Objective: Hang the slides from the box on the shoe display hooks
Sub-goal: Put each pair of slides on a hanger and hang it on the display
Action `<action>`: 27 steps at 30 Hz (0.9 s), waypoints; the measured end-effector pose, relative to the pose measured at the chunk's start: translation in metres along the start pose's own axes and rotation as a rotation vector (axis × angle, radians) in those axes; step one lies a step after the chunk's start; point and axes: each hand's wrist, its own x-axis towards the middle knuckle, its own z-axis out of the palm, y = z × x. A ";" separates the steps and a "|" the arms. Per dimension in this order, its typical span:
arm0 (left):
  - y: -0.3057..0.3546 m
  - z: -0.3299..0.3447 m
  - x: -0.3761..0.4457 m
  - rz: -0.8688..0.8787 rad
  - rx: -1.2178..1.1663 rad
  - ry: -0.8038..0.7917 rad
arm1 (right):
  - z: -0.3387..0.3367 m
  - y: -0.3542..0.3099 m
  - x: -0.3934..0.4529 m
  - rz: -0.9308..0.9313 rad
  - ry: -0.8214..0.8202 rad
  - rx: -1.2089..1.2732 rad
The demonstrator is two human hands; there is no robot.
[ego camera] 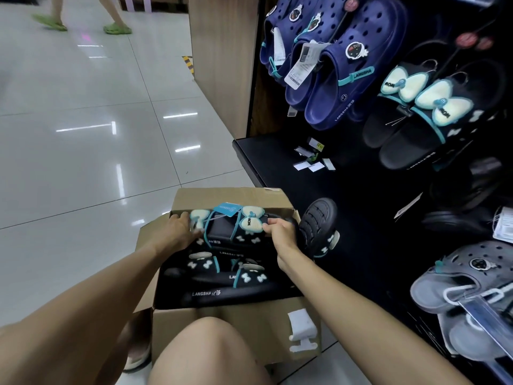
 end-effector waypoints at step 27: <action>0.054 -0.080 -0.045 0.019 -0.415 0.472 | -0.013 -0.098 -0.059 -0.149 0.036 -0.270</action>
